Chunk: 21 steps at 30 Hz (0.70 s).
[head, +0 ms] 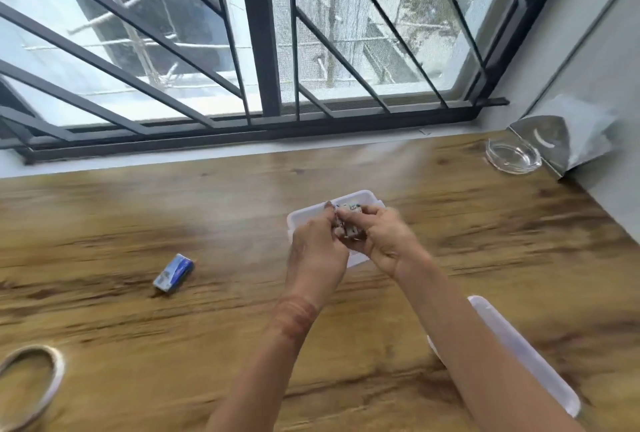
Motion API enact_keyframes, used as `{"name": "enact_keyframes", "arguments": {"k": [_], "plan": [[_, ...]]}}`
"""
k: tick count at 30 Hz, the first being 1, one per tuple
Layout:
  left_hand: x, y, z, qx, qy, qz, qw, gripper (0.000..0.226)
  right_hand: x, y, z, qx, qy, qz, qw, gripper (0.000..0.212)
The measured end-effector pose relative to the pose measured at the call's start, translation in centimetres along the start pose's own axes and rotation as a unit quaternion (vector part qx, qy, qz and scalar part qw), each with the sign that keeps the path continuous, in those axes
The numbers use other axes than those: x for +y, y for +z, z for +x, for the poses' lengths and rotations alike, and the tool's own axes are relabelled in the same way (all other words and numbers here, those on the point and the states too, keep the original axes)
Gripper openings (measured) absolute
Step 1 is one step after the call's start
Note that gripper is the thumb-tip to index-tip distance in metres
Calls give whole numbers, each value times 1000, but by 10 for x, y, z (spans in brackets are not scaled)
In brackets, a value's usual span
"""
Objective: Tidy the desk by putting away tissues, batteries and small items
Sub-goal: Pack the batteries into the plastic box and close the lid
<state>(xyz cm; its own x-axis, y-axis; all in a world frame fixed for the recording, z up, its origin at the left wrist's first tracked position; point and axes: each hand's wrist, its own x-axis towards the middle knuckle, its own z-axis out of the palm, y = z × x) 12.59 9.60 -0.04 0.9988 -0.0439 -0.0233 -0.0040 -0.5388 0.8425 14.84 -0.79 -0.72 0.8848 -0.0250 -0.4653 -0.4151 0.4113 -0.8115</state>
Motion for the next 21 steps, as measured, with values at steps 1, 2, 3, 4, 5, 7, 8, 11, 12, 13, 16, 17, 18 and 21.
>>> {"name": "enact_keyframes", "arguments": {"k": [1, 2, 3, 4, 5, 7, 8, 11, 12, 13, 16, 17, 18, 21], "plan": [[0, -1, 1, -13, 6, 42, 999, 42, -3, -4, 3, 7, 0, -15, 1000, 3], [-3, -3, 1, -16, 7, 90, 996, 49, -5, -8, 7, 18, -7, -37, 999, 4], [-6, -7, 2, -14, 5, 126, 992, 53, -7, -12, 12, 36, -21, -75, 996, 5], [-10, -11, 2, -13, 6, 152, 988, 59, -6, -16, 17, 57, -38, -130, 989, 7], [-16, -14, 3, -24, 5, 172, 985, 68, -5, -20, 22, 80, -52, -191, 977, 7], [-31, -18, 8, -63, -13, 196, 978, 89, -1, -24, 31, 112, -81, -292, 946, 11], [-38, -18, 10, -83, -25, 204, 975, 98, 1, -24, 34, 121, -95, -338, 928, 12], [-53, -16, 12, -117, -32, 215, 969, 110, 6, -18, 39, 144, -126, -452, 871, 14], [-56, -16, 12, -120, -31, 210, 970, 111, 8, -15, 39, 148, -127, -473, 859, 16], [-58, -15, 12, -119, -30, 205, 971, 111, 10, -12, 40, 152, -129, -485, 852, 17], [-62, -13, 12, -110, -29, 202, 973, 111, 16, -5, 42, 167, -130, -508, 835, 19], [-63, -13, 12, -109, -29, 201, 973, 111, 17, -4, 43, 170, -129, -515, 830, 20], [-63, -12, 12, -108, -29, 199, 974, 111, 18, -4, 43, 173, -131, -521, 825, 21], [-67, -11, 12, -105, -27, 188, 976, 111, 18, -3, 44, 178, -140, -539, 811, 19]]}}
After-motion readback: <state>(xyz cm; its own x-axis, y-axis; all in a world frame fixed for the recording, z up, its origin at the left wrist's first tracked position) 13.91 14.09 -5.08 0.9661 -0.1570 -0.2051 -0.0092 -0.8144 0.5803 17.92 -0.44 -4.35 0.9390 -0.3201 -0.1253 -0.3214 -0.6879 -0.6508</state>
